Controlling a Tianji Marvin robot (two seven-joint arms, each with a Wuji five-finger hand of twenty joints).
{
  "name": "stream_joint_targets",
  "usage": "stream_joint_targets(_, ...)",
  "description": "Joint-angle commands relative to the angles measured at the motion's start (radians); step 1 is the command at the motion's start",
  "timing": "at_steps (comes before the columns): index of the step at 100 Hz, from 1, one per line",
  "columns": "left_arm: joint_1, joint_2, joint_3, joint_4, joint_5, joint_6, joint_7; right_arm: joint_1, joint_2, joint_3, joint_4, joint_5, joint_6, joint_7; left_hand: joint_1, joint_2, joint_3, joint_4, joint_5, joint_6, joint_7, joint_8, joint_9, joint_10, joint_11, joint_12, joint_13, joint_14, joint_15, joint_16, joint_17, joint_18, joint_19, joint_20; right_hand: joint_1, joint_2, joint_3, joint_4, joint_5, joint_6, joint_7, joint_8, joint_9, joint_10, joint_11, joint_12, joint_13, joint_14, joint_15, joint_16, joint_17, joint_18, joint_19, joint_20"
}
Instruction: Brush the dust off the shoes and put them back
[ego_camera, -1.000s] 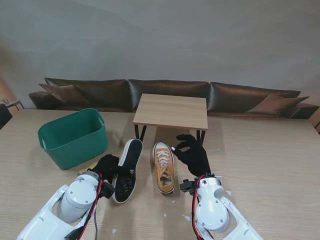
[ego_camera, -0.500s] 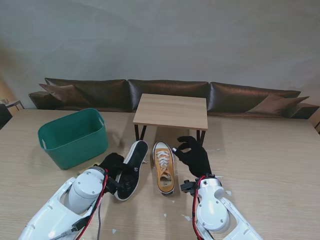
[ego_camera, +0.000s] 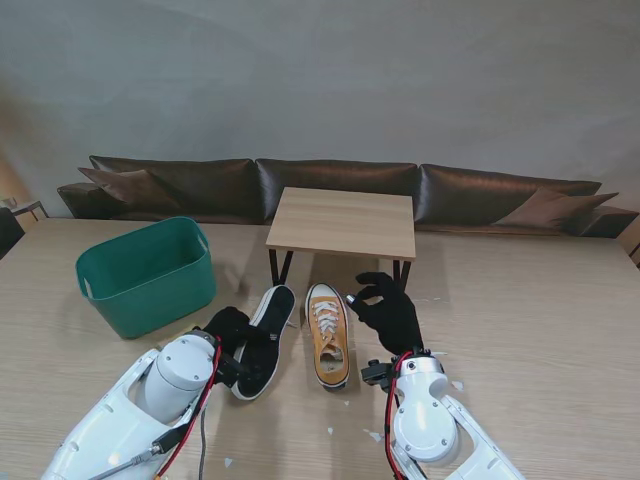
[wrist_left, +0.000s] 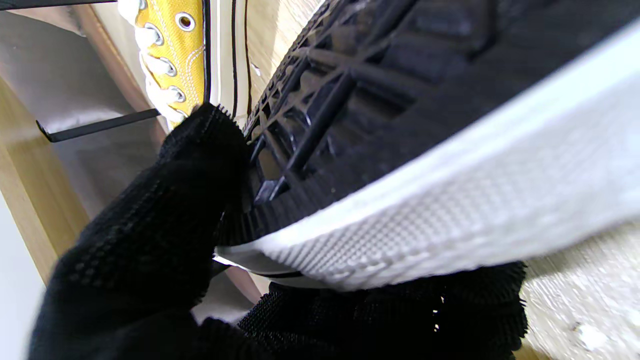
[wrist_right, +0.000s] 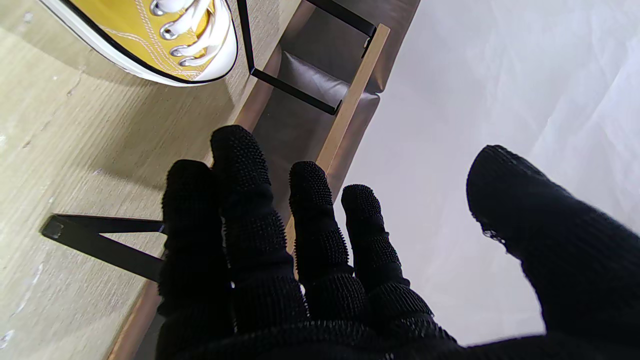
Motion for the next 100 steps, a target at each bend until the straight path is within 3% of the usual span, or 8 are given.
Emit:
stream_joint_targets(1,-0.009,-0.005,0.000,-0.008,0.005,0.004,-0.021,-0.008,-0.006,-0.001,-0.001,0.004,-0.006,0.011,0.003,0.072,0.166,0.049,0.048,-0.041,-0.057,-0.012,-0.039,0.017,0.009,-0.002,-0.018,-0.032,0.095,0.019,-0.047,-0.037,0.029,0.021,-0.020,0.037,-0.003,0.029,0.011,-0.023,-0.009,0.001,0.025,0.010,-0.013,-0.002,0.015,0.011,0.000,-0.006,-0.152,0.009,-0.007,0.026)
stream_joint_targets(8,-0.015,-0.001,0.004,-0.005,0.018,0.010,-0.032,-0.008,-0.006,-0.002,0.000,0.005,-0.007,0.012,-0.039,0.079,0.195,0.082,0.056,-0.035,-0.115,-0.036,-0.048,0.021,0.007,-0.001,-0.026,-0.030,0.101,0.022,-0.056,-0.040,0.029,0.029,-0.020,0.037,-0.003,0.029,0.011,-0.023,-0.009,0.001,0.026,0.010,-0.013,-0.001,0.016,0.010,0.001,-0.006,-0.152,0.009,-0.007,0.026)
stream_joint_targets(57,-0.045,0.037,0.040,-0.017,0.136,0.043,-0.123,-0.010,-0.007,-0.001,0.000,0.021,-0.013,0.015,-0.106,0.090,0.138,0.071,0.019,-0.022,-0.243,-0.119,-0.100,0.029,0.011,0.029,-0.051,-0.046,0.174,0.057,-0.073,-0.056,0.055,0.056,-0.020,0.038,-0.003,0.029,0.010,-0.019,-0.011,0.002,0.025,0.011,-0.013,-0.001,0.014,0.011,0.001,-0.006,-0.151,0.009,-0.007,0.028)
stream_joint_targets(82,-0.046,0.046,0.044,-0.020,0.166,0.046,-0.140,-0.011,-0.007,-0.001,-0.001,0.027,-0.014,0.018,-0.162,0.102,0.095,0.067,-0.050,-0.009,-0.328,-0.200,-0.108,0.041,0.027,0.068,-0.064,-0.022,0.190,0.071,-0.093,-0.043,0.062,0.074,-0.019,0.038,-0.003,0.029,0.011,-0.019,-0.011,0.002,0.025,0.012,-0.013,-0.001,0.014,0.010,0.001,-0.006,-0.151,0.008,-0.007,0.028)
stream_joint_targets(100,-0.050,0.063,0.054,-0.032,0.215,0.054,-0.180,-0.010,-0.008,-0.001,0.000,0.033,-0.013,0.019,-0.181,0.113,0.065,0.064,-0.061,-0.045,-0.333,-0.217,-0.127,0.044,0.010,0.067,-0.059,-0.035,0.211,0.079,-0.083,-0.051,0.074,0.081,-0.019,0.039,-0.003,0.029,0.012,-0.019,-0.011,0.003,0.024,0.012,-0.014,-0.002,0.014,0.012,0.001,-0.006,-0.152,0.008,-0.008,0.028)
